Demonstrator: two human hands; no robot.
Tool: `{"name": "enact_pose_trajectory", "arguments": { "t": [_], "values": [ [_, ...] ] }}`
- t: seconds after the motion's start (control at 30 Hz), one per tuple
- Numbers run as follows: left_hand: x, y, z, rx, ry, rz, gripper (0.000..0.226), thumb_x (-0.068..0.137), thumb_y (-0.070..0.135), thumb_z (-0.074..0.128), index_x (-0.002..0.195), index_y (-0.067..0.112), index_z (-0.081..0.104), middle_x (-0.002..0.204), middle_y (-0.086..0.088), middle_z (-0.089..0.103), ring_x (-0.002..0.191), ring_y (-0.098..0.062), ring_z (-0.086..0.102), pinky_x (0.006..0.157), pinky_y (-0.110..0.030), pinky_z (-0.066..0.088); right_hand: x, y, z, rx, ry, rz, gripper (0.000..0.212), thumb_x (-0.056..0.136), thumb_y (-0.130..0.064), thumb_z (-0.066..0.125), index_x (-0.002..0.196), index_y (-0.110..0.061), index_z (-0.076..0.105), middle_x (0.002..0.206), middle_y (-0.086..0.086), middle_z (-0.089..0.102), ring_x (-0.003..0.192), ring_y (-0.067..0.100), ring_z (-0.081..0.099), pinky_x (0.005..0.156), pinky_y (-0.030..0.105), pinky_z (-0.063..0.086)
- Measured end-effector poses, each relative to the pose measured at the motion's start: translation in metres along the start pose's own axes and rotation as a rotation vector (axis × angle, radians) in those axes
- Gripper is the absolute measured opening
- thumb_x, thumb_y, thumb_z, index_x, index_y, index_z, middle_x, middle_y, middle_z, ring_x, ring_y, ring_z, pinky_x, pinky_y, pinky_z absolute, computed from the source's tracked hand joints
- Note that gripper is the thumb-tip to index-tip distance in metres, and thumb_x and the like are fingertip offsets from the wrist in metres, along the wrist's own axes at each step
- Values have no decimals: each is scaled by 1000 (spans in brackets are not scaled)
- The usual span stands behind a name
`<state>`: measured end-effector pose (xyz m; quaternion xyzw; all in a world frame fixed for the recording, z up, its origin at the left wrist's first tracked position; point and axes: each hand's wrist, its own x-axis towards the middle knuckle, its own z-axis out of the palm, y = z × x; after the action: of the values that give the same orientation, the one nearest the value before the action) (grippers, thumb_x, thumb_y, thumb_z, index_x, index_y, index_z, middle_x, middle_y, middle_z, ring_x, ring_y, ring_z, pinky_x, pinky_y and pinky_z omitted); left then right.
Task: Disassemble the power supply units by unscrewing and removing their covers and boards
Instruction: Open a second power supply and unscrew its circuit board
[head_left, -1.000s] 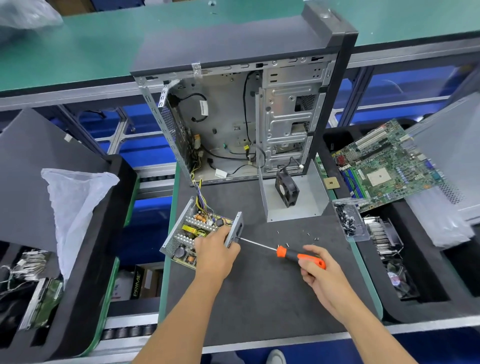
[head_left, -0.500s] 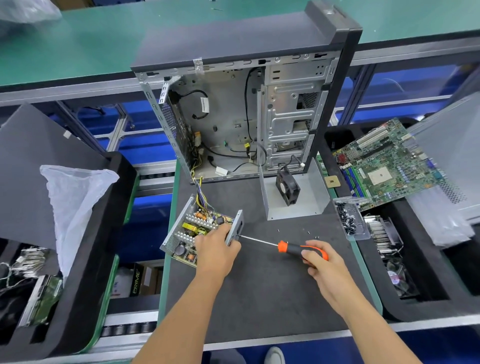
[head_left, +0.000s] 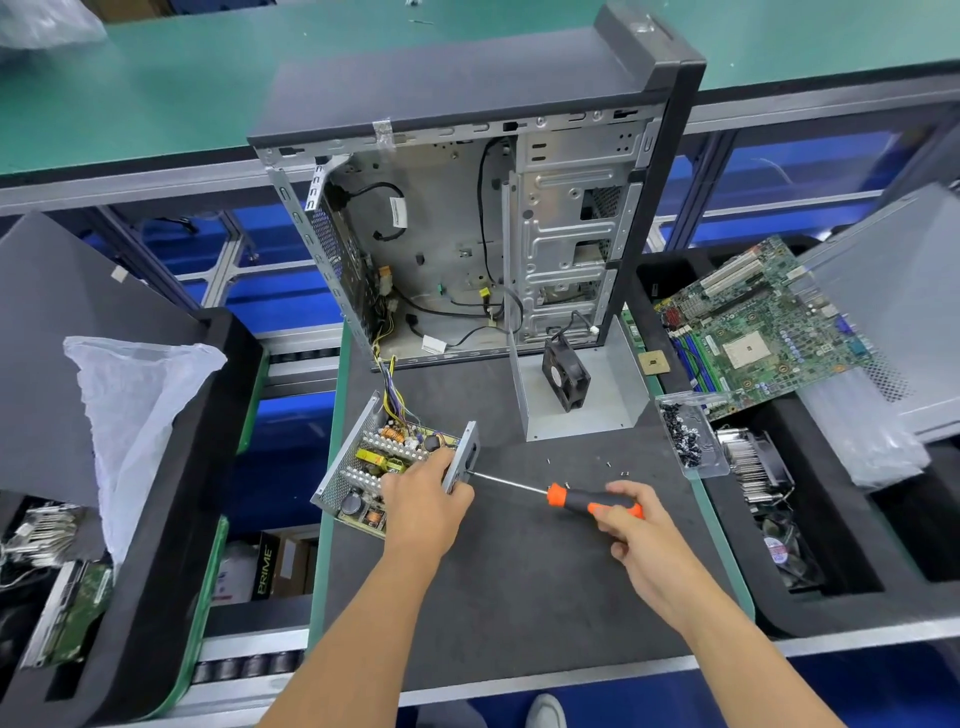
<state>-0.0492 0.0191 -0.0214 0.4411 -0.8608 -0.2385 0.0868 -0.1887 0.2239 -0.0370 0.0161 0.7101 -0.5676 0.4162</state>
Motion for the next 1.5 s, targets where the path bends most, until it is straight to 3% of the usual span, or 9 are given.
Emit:
{"name": "enact_pose_trajectory", "arguments": {
  "t": [0.13,0.23,0.43,0.6,0.9,1.07,1.27,1.4,1.5],
  "values": [
    [0,1,0,-4,0,-6,14,90,21,58,102,19,64,79,-2,66,69,-21,44,78,-33,27,-3,-10,-1,-208,-9,146,51,99,-64,25,103,-27,60,77,16,73,52,19,59,46,24,38],
    [0,1,0,-17,-5,-18,16,90,22,58,105,21,64,78,-1,65,67,-13,39,79,-34,29,-2,-4,-6,-318,20,-2,39,101,-54,37,99,-25,63,62,5,68,47,15,53,50,26,40],
    [0,0,0,-2,-18,-17,20,91,22,57,110,20,64,84,-2,66,66,-9,35,82,-36,34,1,0,-4,-85,9,-64,10,94,-26,64,104,-27,63,94,9,69,79,18,65,69,33,48],
    [0,0,0,1,-16,-13,18,90,21,58,107,20,65,81,-3,67,66,-15,36,80,-35,31,1,-7,4,-162,52,87,57,101,-61,28,102,-18,64,72,18,71,47,25,60,41,24,42],
    [1,1,0,14,-22,-12,9,89,22,57,98,21,61,72,1,59,68,-22,42,79,-35,29,4,-12,-7,284,-35,57,46,79,-25,80,117,-6,63,88,9,70,67,16,61,62,27,48],
    [1,1,0,-38,-14,-25,4,88,21,56,90,24,54,64,6,50,68,-12,33,75,-36,29,6,-25,-4,65,-38,245,75,93,-72,36,103,-5,66,85,20,74,53,19,60,47,24,44],
    [2,0,1,-4,-33,4,3,88,21,56,91,22,57,71,1,61,72,-27,49,83,-37,34,10,-26,-6,109,-51,83,21,95,-23,61,113,-12,60,89,13,66,57,16,56,53,27,43],
    [2,-1,2,-11,-23,1,2,88,20,56,89,22,56,68,0,58,68,-24,44,83,-38,35,10,-33,-5,-48,-22,241,51,100,-61,33,106,-17,59,69,13,65,46,18,52,44,22,37],
    [2,0,1,-27,-15,-4,2,89,19,56,90,20,58,68,-1,58,67,-22,39,82,-39,37,12,-29,-9,-180,-53,148,39,101,-49,41,109,-15,59,62,6,63,45,14,47,44,22,36]
  ]
}}
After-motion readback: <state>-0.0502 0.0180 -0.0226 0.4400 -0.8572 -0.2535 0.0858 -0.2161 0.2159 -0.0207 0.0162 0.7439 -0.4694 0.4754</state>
